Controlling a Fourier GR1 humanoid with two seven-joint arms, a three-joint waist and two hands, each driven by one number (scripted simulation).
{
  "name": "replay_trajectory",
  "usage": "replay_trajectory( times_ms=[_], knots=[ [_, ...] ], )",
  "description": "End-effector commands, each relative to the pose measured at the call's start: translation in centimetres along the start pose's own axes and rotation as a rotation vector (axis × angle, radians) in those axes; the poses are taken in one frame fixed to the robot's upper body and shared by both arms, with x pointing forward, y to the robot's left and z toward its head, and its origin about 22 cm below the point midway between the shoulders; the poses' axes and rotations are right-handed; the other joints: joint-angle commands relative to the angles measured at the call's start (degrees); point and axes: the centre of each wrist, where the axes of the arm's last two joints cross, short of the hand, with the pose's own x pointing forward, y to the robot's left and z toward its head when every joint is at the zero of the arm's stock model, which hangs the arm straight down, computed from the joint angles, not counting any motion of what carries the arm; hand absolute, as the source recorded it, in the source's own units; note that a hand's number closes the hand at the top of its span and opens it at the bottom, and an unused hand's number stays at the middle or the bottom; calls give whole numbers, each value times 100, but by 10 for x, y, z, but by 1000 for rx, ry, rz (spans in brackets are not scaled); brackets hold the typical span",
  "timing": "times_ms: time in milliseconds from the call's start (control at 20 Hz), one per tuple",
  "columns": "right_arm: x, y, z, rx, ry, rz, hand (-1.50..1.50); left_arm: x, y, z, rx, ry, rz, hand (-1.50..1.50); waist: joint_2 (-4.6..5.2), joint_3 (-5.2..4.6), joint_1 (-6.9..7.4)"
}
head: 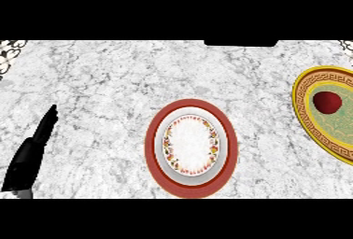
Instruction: Pick the tomato from the plate and place it in the plate
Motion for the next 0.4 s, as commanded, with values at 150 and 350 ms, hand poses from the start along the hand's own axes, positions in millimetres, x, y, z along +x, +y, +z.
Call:
replay_trajectory(
  times_ms=[150, 350],
  knots=[
    [7, -25, 20, 65, -97, -48, -150, -14, -6, 12, 5, 8, -1, 0, 20, 13, 59],
    [3, -28, 28, 53, -98, -54, -150, -3, -1, -1, 20, -13, -4, 0, 24, 26, -29]
  ],
)
